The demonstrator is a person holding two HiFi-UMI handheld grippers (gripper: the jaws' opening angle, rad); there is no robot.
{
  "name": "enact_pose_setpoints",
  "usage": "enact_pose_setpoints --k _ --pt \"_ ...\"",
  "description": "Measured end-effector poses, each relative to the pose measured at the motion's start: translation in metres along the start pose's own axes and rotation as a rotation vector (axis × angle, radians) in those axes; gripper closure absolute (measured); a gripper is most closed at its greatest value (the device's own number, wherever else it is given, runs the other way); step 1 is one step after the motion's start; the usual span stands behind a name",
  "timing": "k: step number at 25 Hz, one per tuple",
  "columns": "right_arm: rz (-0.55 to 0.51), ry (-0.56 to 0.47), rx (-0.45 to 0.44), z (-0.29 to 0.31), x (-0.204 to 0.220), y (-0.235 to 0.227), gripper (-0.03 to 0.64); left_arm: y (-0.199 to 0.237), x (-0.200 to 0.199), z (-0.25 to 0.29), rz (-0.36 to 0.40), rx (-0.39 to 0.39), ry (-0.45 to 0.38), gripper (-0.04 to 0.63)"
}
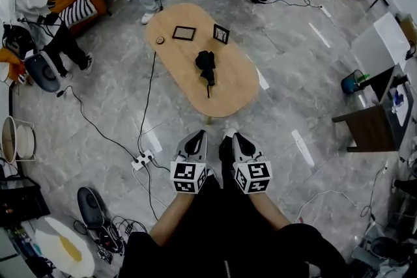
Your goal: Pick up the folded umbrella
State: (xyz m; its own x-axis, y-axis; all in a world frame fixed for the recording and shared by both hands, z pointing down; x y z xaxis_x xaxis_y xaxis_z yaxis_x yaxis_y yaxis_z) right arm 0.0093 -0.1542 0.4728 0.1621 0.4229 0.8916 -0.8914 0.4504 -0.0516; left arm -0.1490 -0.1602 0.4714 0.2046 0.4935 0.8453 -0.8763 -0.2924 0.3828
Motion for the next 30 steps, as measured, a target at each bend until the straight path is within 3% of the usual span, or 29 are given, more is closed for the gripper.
enact_pose_setpoints --k 16,30 --pt "0.004 0.019 -0.097 0.126 -0.07 -0.112 0.604 0.013 -0.07 0.157 -0.007 -0.052 0.032 0.578" --pt "0.04 0.079 -0.166 0.175 -0.073 -0.179 0.604 0.016 -0.084 0.227 -0.015 -0.133 0.112 0.577"
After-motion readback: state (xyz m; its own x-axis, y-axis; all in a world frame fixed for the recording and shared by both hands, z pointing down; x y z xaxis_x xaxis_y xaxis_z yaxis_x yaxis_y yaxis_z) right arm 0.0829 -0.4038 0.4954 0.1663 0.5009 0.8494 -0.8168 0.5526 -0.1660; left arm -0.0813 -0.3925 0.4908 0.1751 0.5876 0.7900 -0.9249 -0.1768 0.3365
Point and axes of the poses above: the fingertips, and each gripper's own axes: z forward along the fingers, y to its left, x out of its underside, the point moved 6 cm from there along -z, backward along the fingers, and after that the axes turned 10 degrees about -z, right-handed, at the moved point
